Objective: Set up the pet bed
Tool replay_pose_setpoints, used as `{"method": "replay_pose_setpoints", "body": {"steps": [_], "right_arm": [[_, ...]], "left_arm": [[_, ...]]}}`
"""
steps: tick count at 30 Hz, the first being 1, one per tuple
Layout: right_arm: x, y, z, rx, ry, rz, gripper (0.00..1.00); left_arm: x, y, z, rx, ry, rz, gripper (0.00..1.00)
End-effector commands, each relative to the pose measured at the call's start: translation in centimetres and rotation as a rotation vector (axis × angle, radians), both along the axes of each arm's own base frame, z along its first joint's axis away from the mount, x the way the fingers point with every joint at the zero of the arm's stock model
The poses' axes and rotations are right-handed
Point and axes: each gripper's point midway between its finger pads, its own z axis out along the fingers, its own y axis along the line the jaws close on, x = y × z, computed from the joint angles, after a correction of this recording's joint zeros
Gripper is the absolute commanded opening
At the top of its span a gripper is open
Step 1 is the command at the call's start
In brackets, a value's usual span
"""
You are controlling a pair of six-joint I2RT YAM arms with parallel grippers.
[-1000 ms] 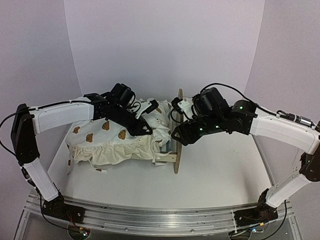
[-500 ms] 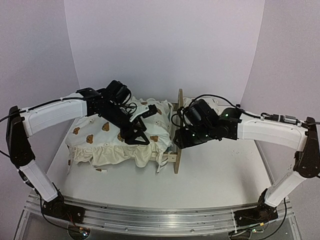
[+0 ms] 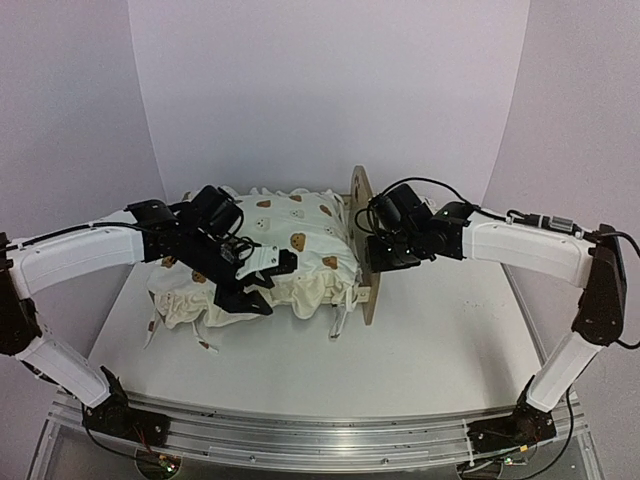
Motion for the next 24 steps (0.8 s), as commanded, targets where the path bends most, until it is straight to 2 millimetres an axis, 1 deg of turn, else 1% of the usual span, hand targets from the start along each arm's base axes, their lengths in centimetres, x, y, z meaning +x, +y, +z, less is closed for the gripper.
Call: {"method": "replay_pose_setpoints", "body": {"steps": [1, 3, 5, 9, 12, 15, 17, 19, 21, 24], "right_arm": [[1.1, 1.8, 2.0, 0.057, -0.014, 0.073, 0.43], [0.5, 1.4, 2.3, 0.069, -0.013, 0.075, 0.49], [-0.3, 0.5, 2.4, 0.071, -0.013, 0.071, 0.54], [-2.4, -1.3, 3.0, 0.099, -0.011, 0.073, 0.58], [-4.3, -1.9, 2.8, 0.137, 0.019, 0.1, 0.58], [-6.0, -2.4, 1.5, 0.157, 0.071, 0.126, 0.58], [-7.1, -2.3, 0.8, 0.173, 0.107, 0.155, 0.58], [-8.2, -1.6, 0.2, 0.201, 0.146, 0.206, 0.57], [-9.3, -0.6, -0.3, 0.239, 0.166, 0.277, 0.56], [-10.4, 0.4, -0.8, 0.279, 0.147, 0.355, 0.56]], "left_arm": [[1.6, -2.1, -1.1, 0.027, -0.132, -0.022, 0.62], [2.9, -3.3, -1.1, 0.026, -0.155, -0.006, 0.67], [4.2, -4.1, -1.4, 0.039, -0.173, 0.014, 0.7], [6.4, -4.9, -2.7, 0.087, -0.205, 0.053, 0.71], [7.2, -5.1, -3.5, 0.109, -0.21, 0.071, 0.72], [7.1, -5.2, -4.7, 0.128, -0.191, 0.065, 0.73], [7.9, -5.2, -5.6, 0.153, -0.203, 0.086, 0.73], [8.8, -5.3, -5.9, 0.161, -0.207, 0.11, 0.73], [9.6, -5.6, -5.5, 0.147, -0.205, 0.133, 0.73], [10.1, -6.1, -4.8, 0.127, -0.21, 0.138, 0.74]]}}
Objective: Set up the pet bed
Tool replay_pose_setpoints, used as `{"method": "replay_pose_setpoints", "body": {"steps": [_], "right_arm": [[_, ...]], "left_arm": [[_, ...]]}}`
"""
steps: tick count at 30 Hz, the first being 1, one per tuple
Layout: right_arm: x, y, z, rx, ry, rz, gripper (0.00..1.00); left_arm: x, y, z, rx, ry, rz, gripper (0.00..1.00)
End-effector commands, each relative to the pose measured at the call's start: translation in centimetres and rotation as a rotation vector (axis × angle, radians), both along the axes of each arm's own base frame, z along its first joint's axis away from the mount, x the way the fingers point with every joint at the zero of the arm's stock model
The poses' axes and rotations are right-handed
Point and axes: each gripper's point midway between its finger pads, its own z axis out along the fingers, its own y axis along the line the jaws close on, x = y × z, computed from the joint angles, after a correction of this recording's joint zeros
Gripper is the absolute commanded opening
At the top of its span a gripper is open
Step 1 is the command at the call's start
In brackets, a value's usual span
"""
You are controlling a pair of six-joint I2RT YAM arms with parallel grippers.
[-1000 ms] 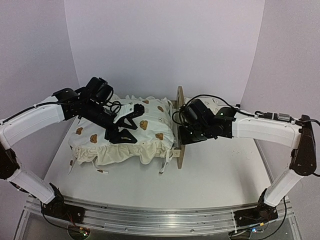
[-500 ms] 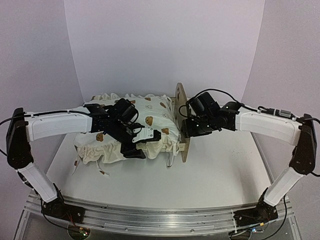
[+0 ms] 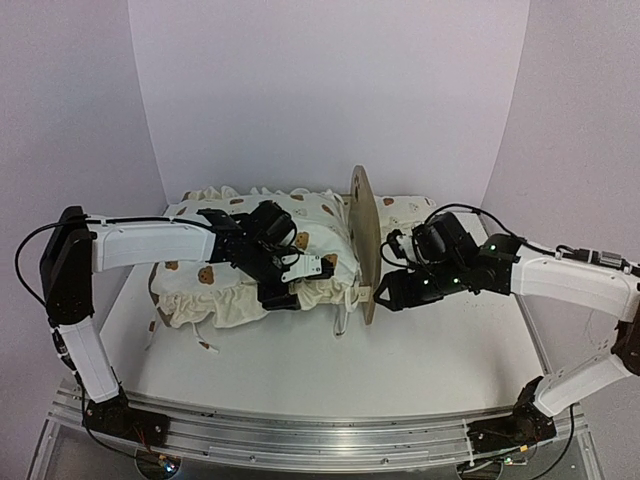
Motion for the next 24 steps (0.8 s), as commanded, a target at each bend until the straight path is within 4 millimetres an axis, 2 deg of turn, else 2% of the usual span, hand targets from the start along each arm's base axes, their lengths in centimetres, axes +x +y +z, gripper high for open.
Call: {"method": "replay_pose_setpoints", "body": {"steps": [1, 3, 6, 13, 19, 22, 24], "right_arm": [[-2.4, 2.5, 0.4, 0.13, -0.009, 0.149, 0.56], [-2.5, 2.4, 0.2, 0.142, -0.024, 0.152, 0.56], [-2.4, 2.5, -0.3, 0.149, -0.036, 0.151, 0.55], [-2.5, 3.2, -2.8, 0.176, -0.051, 0.161, 0.52], [-2.8, 4.9, -4.6, 0.208, -0.149, 0.171, 0.49], [-2.4, 5.3, -5.7, 0.203, -0.179, 0.155, 0.49], [-2.2, 5.6, -6.4, 0.208, -0.188, 0.146, 0.49]], "left_arm": [[2.8, -1.4, 2.9, -0.075, -0.078, 0.043, 0.74], [2.9, -1.3, 2.6, -0.07, -0.074, 0.045, 0.74], [2.6, -0.7, 1.0, -0.041, -0.048, 0.048, 0.72], [1.6, 0.2, -2.4, 0.006, 0.007, 0.042, 0.6], [0.6, 0.7, -4.3, 0.031, 0.062, 0.041, 0.44], [0.0, 0.8, -4.6, 0.033, 0.093, 0.041, 0.31], [-0.1, 0.7, -4.3, 0.029, 0.11, 0.049, 0.2]]}}
